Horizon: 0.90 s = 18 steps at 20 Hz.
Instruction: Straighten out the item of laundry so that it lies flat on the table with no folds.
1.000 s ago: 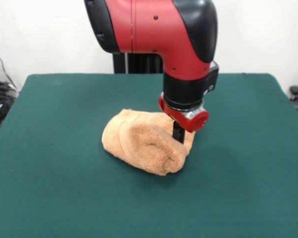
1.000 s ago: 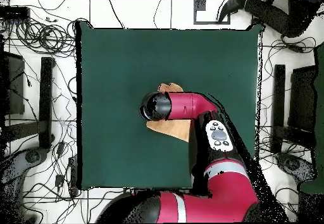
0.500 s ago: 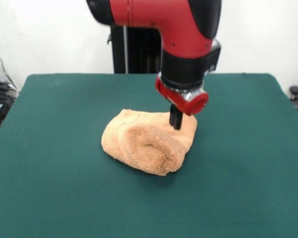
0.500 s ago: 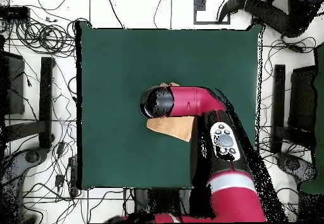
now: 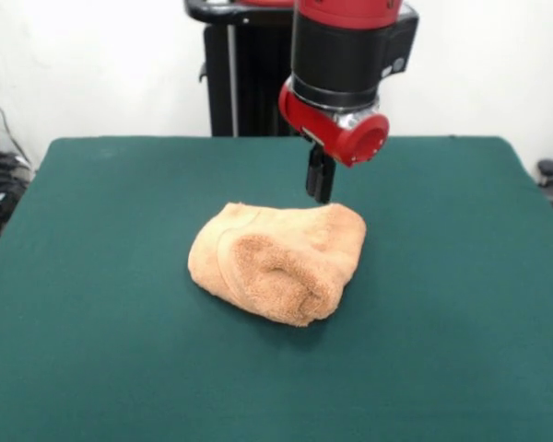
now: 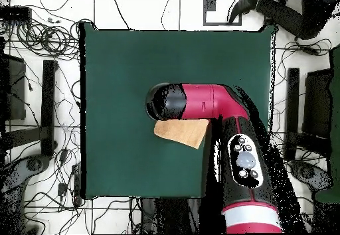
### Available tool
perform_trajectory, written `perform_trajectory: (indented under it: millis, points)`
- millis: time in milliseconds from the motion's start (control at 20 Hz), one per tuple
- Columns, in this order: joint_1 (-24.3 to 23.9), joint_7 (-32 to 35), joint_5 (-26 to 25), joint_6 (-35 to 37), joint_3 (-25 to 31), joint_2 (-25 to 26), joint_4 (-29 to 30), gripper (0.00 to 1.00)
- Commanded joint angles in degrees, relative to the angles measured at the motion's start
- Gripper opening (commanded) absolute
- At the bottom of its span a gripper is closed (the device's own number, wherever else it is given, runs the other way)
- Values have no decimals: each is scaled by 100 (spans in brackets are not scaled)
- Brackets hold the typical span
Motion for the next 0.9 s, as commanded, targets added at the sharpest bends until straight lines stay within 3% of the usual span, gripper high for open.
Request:
perform_trajectory:
  millis: [50, 200, 250, 900]
  points:
    - [104, -635, 34, 259, 534, 215, 81, 0]
    - [122, -581, -41, 3, 504, 233, 173, 0]
    - [129, -580, -76, -37, 489, 229, 182, 100]
    - [175, -491, -154, 2, 361, 115, 261, 100]
